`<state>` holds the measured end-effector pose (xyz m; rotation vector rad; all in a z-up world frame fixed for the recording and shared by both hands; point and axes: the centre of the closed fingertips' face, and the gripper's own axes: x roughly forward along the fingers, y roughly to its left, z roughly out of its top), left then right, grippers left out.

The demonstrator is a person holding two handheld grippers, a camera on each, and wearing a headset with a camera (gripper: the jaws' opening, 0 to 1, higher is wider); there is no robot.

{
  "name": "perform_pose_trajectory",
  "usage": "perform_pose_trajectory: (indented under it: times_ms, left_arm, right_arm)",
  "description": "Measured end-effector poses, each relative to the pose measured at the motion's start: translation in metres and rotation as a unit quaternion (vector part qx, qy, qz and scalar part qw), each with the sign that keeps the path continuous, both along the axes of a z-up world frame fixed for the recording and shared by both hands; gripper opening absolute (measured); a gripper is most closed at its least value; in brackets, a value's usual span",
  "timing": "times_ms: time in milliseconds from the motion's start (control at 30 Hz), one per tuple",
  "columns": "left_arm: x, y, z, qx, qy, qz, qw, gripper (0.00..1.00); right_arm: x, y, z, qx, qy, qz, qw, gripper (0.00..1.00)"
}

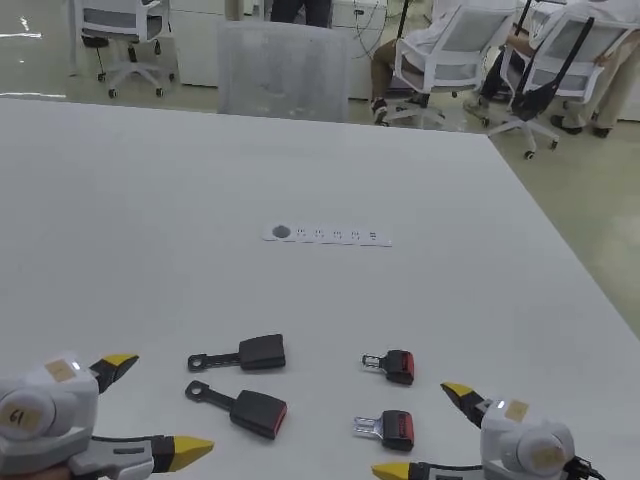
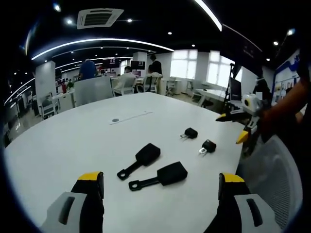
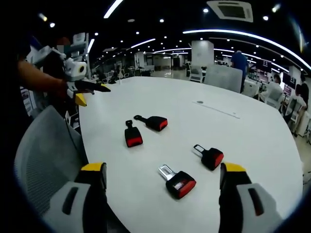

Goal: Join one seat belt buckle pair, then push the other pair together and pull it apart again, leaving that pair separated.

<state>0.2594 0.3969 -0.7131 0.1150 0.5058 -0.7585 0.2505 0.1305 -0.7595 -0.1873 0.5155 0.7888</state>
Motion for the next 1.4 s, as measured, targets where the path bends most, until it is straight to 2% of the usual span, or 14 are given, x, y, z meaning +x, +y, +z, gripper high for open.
perform_pose_trajectory:
  times_ms: [1000,1400]
  left_arm:
    - [0.0055,-0.0005,-0.005,0.003,0.003,-0.003,1.0,1.0]
    - [0.0068,-0.0075,-0.0068,0.004,0.006,-0.01,0.9999,0.99]
  right_arm:
    - [0.002,0.001,-0.0053,0.004,0.011,0.003,0.9999,0.97]
    - [0.0051,0.0003,-0.008,0.002,0.016,0.006,0.9999,0.96]
